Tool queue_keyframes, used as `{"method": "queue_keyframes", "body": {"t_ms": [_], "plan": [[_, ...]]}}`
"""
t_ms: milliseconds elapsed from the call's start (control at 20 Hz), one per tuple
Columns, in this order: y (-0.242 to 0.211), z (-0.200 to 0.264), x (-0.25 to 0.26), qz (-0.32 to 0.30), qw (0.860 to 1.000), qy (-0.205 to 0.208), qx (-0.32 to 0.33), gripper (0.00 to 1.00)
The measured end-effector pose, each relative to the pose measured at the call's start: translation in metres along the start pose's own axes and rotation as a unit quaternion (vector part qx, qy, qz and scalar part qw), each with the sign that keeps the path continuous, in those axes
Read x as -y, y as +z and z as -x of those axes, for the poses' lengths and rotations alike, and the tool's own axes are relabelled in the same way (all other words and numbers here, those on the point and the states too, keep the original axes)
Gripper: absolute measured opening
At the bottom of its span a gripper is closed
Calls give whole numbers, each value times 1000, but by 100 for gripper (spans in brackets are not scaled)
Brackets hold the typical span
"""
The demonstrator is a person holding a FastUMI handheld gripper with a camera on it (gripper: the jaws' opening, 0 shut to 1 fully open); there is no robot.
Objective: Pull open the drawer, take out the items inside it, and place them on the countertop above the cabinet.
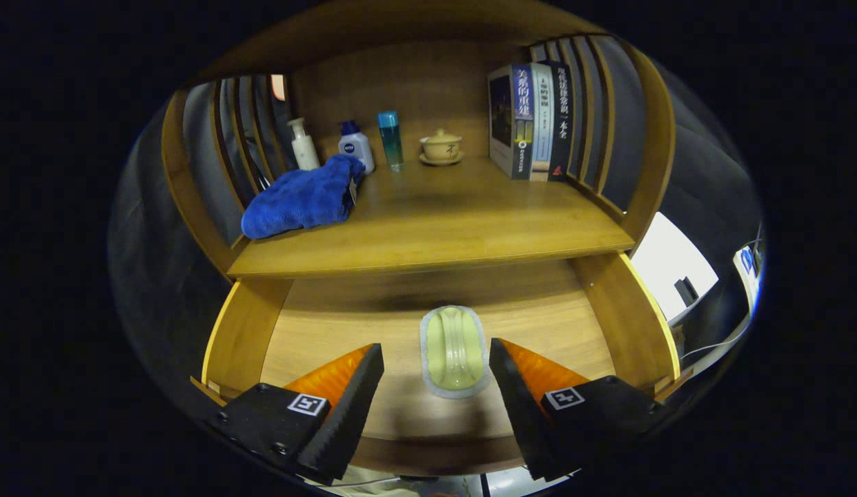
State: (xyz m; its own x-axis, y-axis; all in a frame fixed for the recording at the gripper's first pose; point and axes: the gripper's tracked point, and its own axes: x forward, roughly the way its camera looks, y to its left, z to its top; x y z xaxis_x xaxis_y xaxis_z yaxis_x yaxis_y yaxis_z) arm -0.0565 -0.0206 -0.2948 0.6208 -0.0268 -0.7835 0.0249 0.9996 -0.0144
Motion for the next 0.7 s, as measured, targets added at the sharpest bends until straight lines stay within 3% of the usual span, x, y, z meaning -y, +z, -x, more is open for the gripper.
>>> {"method": "queue_keyframes", "body": {"t_ms": [450,700], "plan": [[-14,-45,12,5,996,-12,-93,95],[-17,-62,23,24,991,-31,-125,67]]}}
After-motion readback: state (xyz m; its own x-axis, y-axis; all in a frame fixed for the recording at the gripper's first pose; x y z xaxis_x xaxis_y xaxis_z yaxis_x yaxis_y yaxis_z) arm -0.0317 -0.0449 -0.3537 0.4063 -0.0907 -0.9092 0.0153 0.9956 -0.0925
